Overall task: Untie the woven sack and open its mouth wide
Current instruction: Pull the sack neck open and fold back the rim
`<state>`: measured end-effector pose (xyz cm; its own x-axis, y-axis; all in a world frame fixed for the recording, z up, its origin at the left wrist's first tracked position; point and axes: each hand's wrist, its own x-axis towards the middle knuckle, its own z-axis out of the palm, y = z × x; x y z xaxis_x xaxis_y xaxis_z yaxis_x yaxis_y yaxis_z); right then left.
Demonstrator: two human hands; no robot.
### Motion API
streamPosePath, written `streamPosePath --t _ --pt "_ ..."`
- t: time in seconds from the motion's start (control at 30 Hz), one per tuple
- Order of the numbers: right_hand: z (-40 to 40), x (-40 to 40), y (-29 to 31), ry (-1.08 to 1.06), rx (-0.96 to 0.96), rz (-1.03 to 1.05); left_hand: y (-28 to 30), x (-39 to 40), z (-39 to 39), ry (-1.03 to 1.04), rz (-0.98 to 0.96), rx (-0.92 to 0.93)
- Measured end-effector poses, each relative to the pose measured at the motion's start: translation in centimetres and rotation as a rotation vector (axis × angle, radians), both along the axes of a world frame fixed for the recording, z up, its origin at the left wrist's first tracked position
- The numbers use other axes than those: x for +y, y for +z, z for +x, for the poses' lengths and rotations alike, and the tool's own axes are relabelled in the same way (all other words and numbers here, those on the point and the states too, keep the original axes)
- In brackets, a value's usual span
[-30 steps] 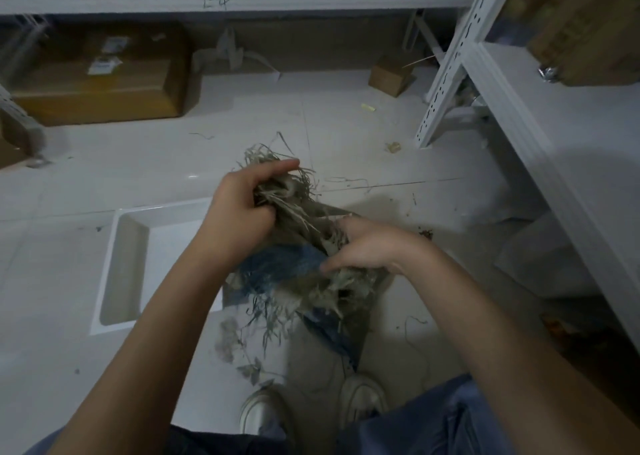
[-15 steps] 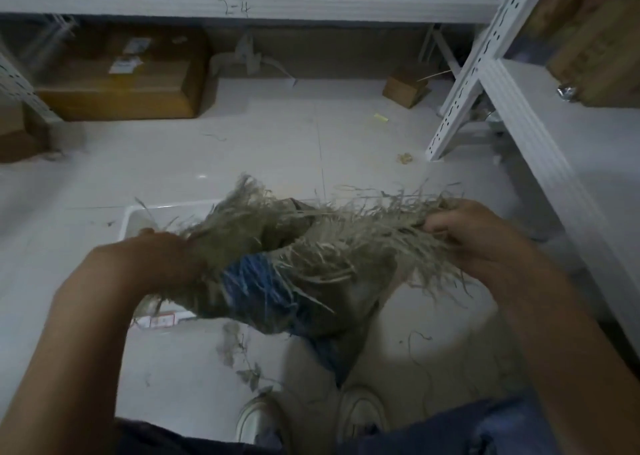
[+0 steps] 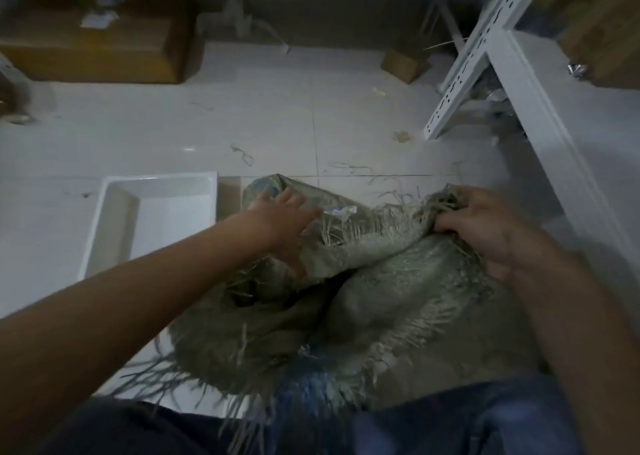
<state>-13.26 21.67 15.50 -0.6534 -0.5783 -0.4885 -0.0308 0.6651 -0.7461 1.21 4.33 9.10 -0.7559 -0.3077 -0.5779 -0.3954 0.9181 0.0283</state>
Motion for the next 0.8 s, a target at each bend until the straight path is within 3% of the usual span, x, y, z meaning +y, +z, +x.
streamPosePath --t 0.07,0.13,0.2,0.33,0.5,0.63,0.7,0.8 --pt "-0.8 0.0 -0.1 0.011 0.027 -0.020 -3.8 -0.2 0.3 0.150 0.142 -0.003" --pt "-1.5 0.3 -0.2 0.032 0.103 -0.003 -5.3 -0.6 0.8 0.441 0.399 0.178" --pt "-2.5 0.2 -0.6 0.063 0.202 0.036 -5.1 -1.8 1.3 0.627 0.560 0.319" --pt "-3.0 -0.9 -1.5 -0.021 0.201 -0.014 -2.1 -4.1 2.1 0.933 0.746 0.571" --pt "-4.4 -2.5 -0.6 -0.134 0.200 -0.171 4.1 -4.0 2.1 1.041 0.683 0.877" --pt "-5.8 -2.6 0.4 -0.176 0.284 -0.242 7.6 -3.9 2.4 1.078 0.860 1.077" --pt "-5.7 -2.2 0.5 -0.076 0.135 -0.164 7.8 -3.5 2.1 1.106 0.883 1.130" --pt "-3.9 -1.4 -1.4 0.200 -0.043 0.164 7.0 -2.6 1.6 1.130 0.864 1.134"
